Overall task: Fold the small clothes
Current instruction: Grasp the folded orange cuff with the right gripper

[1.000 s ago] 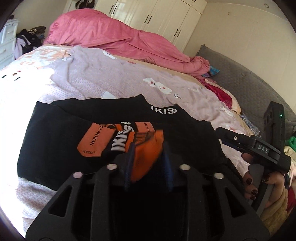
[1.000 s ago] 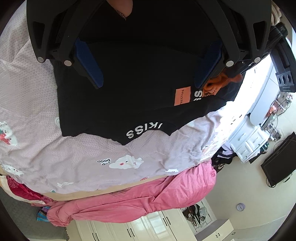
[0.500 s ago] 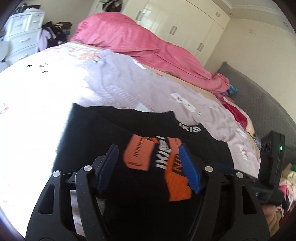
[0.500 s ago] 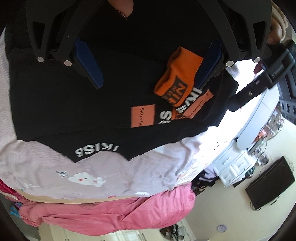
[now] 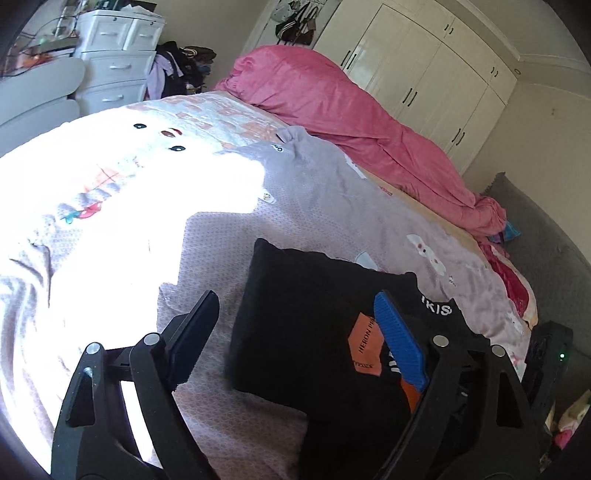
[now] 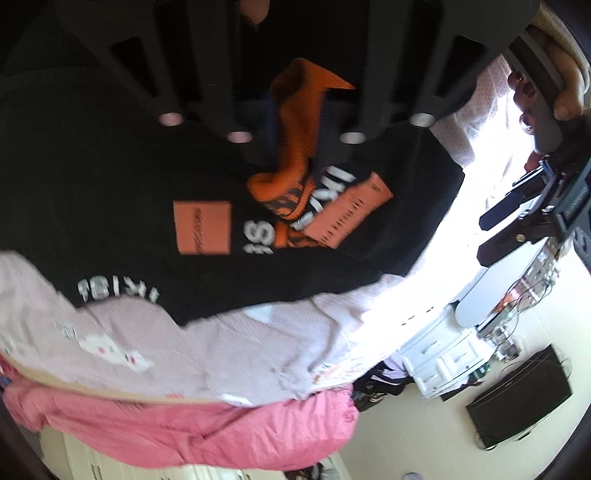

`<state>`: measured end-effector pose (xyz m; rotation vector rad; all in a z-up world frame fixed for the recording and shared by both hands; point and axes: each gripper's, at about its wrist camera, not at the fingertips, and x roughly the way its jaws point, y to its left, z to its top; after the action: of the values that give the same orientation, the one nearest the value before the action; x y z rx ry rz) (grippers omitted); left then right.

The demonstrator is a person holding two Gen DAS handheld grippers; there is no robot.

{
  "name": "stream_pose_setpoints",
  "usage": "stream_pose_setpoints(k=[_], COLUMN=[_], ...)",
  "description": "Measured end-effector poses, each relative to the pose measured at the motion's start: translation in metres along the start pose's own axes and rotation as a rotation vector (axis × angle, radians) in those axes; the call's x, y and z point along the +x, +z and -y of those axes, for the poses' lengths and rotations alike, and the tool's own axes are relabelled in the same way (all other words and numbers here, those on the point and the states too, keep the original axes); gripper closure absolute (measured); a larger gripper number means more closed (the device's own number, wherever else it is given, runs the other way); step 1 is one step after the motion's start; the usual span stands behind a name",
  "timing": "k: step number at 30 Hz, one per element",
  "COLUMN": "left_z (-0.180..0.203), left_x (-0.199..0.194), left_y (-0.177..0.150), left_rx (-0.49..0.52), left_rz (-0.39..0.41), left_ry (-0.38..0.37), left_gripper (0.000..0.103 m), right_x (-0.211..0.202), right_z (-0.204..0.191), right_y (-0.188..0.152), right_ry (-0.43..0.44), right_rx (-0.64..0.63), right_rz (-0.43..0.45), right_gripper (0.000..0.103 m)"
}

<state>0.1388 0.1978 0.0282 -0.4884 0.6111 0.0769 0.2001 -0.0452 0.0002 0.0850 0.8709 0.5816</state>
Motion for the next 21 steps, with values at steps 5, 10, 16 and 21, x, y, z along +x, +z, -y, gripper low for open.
stream_pose_setpoints(k=[5,10,16,21], left_z=[-0.004,-0.009,-0.022,-0.018], left_x=[-0.002,-0.004,-0.013,-0.015], left_y=[0.001,0.004,0.007,0.006], left_rx=[-0.019,-0.042,-0.093,-0.090], left_rz=[0.007,0.011,0.036,0.042], left_ry=[-0.001,-0.010,-0.015,-0.023], left_gripper=[0.024,0.024,0.024,0.024], right_x=[-0.015,-0.038,-0.070,-0.096], right_z=[-0.016,-0.022,-0.016,0.012], right_y=[0.013,0.032,0.056,0.068], right_ry=[0.012,0.012,-0.018,-0.094], right_rx=[-0.077,-0.114,-0.156,-0.140], right_rz=[0.061,0.135,0.222,0.286], right_gripper=[0.095,0.096,0.096,0.096])
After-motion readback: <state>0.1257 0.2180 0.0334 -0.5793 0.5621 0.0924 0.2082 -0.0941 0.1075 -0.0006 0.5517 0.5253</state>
